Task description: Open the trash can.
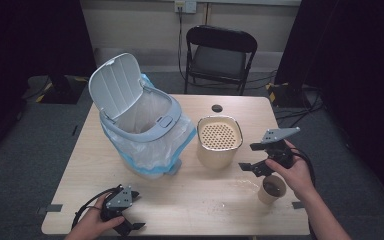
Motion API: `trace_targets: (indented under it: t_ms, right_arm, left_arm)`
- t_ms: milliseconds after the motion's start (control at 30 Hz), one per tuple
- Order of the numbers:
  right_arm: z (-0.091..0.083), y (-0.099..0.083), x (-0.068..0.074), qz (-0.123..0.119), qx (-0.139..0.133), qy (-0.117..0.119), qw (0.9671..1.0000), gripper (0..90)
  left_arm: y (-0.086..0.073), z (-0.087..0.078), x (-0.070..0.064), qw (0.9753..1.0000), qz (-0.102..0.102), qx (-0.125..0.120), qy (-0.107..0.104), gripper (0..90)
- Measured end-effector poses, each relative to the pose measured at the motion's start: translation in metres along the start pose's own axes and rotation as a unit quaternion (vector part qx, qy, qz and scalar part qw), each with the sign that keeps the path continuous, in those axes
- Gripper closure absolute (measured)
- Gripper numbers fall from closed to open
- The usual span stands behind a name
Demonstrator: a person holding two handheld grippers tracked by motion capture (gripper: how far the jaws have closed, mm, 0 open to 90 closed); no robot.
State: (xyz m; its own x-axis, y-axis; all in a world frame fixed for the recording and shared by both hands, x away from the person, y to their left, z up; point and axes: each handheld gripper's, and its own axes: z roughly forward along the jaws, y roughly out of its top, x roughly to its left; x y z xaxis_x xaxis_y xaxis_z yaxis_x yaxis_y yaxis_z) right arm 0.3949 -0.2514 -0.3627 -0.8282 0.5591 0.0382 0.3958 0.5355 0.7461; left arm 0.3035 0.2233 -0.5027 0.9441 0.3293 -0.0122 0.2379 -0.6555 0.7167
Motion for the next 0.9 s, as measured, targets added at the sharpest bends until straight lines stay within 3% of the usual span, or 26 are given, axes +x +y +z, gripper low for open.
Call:
trace_targets:
  t_ms: [467,900]
  right_arm:
    - [-0.008,-0.024,0.002,0.005,-0.005,-0.008,0.9999,14.4]
    - [-0.017,-0.049,-0.001,0.025,-0.008,-0.014,0.9996,14.4]
  left_arm:
    - [0.000,0.000,0.000,1.0000,0.000,0.001,-0.001,0.0]
    - [0.000,0.000,0.000,1.0000,0.000,0.000,0.000,0.0]
